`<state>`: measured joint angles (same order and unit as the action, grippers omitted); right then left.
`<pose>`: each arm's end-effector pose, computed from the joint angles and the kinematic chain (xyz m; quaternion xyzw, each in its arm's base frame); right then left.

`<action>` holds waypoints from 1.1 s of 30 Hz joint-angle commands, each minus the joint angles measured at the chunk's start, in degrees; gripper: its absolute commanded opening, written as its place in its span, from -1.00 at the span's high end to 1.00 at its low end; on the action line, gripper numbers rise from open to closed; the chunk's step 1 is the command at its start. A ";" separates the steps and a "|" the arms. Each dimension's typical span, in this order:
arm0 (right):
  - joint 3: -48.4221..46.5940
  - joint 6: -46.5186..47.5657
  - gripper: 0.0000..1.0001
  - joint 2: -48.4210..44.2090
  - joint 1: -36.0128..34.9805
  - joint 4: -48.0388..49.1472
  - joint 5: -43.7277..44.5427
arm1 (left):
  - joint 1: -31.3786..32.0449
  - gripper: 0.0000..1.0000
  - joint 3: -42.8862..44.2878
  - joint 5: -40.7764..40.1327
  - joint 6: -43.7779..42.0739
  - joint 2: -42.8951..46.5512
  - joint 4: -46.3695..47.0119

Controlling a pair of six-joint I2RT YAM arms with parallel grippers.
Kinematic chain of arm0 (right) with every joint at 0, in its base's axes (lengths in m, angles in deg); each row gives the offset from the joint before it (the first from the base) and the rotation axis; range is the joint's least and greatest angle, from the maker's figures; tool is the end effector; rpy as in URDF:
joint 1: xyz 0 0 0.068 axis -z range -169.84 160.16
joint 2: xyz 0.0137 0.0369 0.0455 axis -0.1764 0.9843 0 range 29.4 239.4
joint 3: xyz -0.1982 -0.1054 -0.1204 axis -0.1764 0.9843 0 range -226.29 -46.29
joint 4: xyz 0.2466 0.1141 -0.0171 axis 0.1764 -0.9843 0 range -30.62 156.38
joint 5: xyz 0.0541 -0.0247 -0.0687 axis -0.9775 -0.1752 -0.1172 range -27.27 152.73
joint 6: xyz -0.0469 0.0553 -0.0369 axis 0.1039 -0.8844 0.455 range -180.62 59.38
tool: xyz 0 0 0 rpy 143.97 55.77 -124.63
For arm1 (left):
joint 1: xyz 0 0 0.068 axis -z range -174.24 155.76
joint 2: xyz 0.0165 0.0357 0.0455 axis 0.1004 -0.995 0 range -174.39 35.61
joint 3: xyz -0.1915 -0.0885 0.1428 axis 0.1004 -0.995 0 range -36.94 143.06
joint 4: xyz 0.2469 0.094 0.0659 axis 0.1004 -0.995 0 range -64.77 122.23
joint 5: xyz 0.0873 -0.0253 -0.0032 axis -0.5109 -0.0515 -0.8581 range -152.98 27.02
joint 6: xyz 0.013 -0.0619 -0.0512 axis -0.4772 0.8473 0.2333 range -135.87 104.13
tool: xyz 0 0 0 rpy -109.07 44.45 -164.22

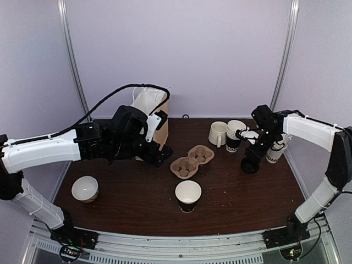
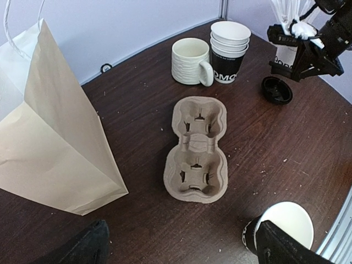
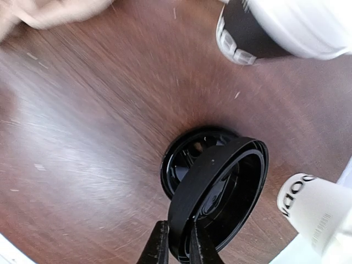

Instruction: Pack the takeout coffee

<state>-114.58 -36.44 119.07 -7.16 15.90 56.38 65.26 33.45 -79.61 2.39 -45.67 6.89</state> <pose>0.3072 0.1040 0.1842 -0.3576 0.9189 0.0453 0.1604 0.2002 -0.3003 0.2827 0.2496 0.8490 -0.1805 0.4293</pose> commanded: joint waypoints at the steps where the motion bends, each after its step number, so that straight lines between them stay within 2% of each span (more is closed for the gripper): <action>1: -4.55 -1.66 0.78 -6.19 0.14 -6.86 -8.08 | -0.04 -0.94 -1.44 3.04 -3.10 1.06 7.05; 6: -9.78 -2.86 0.81 -9.61 -1.08 -11.92 -17.22 | 0.63 -0.87 -4.19 4.63 -9.31 1.45 15.58; 10: -14.29 -4.58 0.83 -10.07 -1.67 -14.24 -30.14 | 3.29 -0.80 -5.89 5.56 -18.20 0.85 23.74; 12: -16.50 -5.31 0.84 -9.74 -2.11 -15.33 -36.80 | 4.66 -0.79 -8.12 5.87 -22.92 0.93 31.42; 16: -19.85 -7.41 0.84 -9.25 -2.52 -16.16 -51.73 | 5.91 -0.94 -11.22 6.30 -28.63 0.39 43.80; 20: -19.74 -12.88 0.84 -9.67 -2.71 -12.81 -61.96 | 6.12 -0.95 -9.69 7.98 -32.14 -2.31 49.73; 25: -17.21 -21.45 0.84 -10.65 -2.81 -5.16 -70.15 | 6.33 -0.92 -7.65 10.79 -34.30 -5.35 54.91; 28: -15.27 -27.16 0.84 -11.54 -2.89 0.52 -72.19 | 6.63 -0.93 -7.22 13.14 -35.57 -6.85 57.48; 33: -13.83 -29.46 0.84 -12.05 -2.98 3.50 -74.18 | 6.89 -0.94 -6.72 14.66 -37.92 -9.01 62.80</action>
<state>-129.60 -60.92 109.06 -9.67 13.50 -12.86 71.78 24.62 -67.93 -32.40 -53.36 61.51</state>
